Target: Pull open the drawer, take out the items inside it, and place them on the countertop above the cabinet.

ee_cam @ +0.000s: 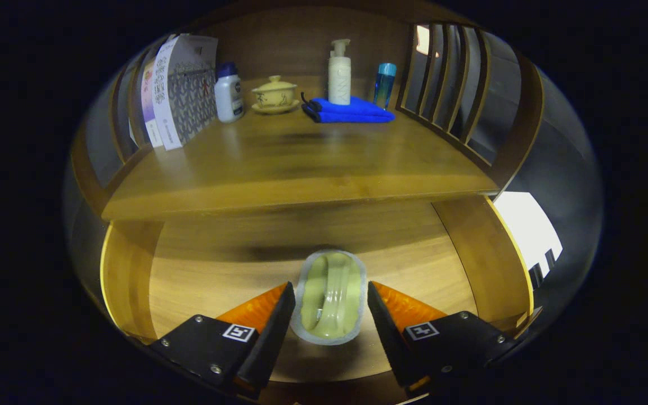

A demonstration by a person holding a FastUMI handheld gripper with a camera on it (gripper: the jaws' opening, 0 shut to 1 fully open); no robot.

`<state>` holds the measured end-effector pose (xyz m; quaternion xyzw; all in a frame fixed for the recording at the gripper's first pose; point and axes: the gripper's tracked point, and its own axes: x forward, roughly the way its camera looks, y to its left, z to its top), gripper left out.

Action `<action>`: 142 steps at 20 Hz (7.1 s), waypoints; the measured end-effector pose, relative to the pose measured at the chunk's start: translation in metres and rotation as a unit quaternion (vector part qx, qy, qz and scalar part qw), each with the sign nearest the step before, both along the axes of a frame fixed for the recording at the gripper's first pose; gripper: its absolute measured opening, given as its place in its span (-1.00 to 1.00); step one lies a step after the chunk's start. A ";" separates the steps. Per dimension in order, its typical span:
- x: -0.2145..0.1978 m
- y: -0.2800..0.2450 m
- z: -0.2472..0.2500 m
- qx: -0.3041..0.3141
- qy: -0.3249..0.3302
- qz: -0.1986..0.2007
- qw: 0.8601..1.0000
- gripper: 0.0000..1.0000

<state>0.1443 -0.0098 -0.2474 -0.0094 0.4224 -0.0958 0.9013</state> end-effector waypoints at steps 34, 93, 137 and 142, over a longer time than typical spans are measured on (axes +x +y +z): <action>-0.041 0.033 0.106 0.026 -0.158 0.060 0.985 -0.74; -0.061 0.043 0.224 0.065 -0.502 0.136 0.851 0.88; -0.104 0.053 0.027 0.020 -0.342 0.099 0.934 0.90; -0.070 0.052 0.018 0.038 -0.320 0.088 0.943 0.90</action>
